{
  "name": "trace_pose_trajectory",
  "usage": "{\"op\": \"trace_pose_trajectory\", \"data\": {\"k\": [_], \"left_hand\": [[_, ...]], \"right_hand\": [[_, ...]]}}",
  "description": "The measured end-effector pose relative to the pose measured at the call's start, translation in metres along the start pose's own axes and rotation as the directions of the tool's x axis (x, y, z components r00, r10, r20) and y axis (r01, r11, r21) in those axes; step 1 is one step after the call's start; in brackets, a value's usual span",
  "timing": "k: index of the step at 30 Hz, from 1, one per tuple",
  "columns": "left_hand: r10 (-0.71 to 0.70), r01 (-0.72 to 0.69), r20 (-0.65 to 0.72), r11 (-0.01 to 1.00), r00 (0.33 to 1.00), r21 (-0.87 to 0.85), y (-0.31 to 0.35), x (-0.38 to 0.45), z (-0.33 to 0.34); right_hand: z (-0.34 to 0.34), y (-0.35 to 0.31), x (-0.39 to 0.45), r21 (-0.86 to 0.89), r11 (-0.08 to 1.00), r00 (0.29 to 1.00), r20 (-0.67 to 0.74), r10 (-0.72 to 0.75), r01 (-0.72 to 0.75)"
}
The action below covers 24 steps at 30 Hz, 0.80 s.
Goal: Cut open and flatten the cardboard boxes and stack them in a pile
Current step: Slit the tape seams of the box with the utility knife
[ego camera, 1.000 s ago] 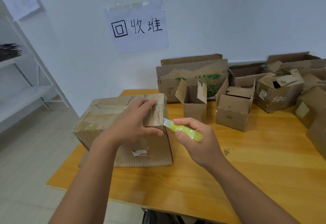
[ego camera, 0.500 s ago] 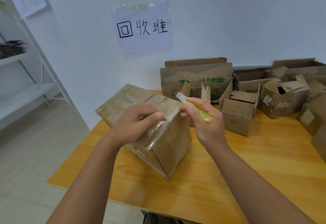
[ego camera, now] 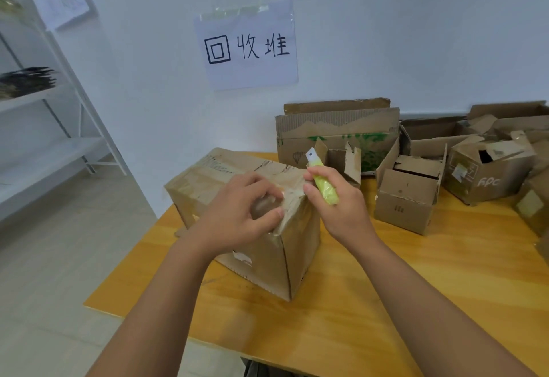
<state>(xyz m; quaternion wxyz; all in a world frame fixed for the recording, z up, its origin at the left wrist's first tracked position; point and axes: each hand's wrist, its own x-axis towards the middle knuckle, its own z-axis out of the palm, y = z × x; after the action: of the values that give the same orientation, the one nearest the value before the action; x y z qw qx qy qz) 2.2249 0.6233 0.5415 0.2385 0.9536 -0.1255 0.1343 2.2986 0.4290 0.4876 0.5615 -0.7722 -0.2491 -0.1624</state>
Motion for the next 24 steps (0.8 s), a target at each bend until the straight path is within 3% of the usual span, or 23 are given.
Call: {"op": "trace_pose_trajectory", "data": {"k": [6,11,14,20,24], "left_hand": [[-0.001,-0.007,-0.093,0.996,0.996,-0.092,0.005,-0.007,-0.008],[-0.069,0.069,0.061,0.998,0.996,-0.005,0.006,0.003,-0.008],[-0.113,0.107,0.085,0.992,0.990,0.067,0.012,0.007,-0.006],[-0.071,0.052,0.053,0.954,0.996,0.295,0.028,0.012,-0.004],[-0.025,0.048,-0.073,0.945,0.997,0.324,0.028,0.003,0.002]], "right_hand": [[-0.007,-0.011,-0.007,-0.055,0.993,0.994,0.052,-0.100,0.103],[-0.008,-0.007,-0.003,-0.096,0.994,0.995,0.083,-0.050,0.058],[-0.009,-0.006,-0.004,-0.113,0.991,0.994,0.088,-0.059,0.069],[-0.008,-0.005,-0.004,-0.133,0.989,0.997,0.036,-0.065,0.069],[-0.008,-0.003,-0.008,-0.099,0.993,0.997,-0.048,-0.065,0.060]]}}
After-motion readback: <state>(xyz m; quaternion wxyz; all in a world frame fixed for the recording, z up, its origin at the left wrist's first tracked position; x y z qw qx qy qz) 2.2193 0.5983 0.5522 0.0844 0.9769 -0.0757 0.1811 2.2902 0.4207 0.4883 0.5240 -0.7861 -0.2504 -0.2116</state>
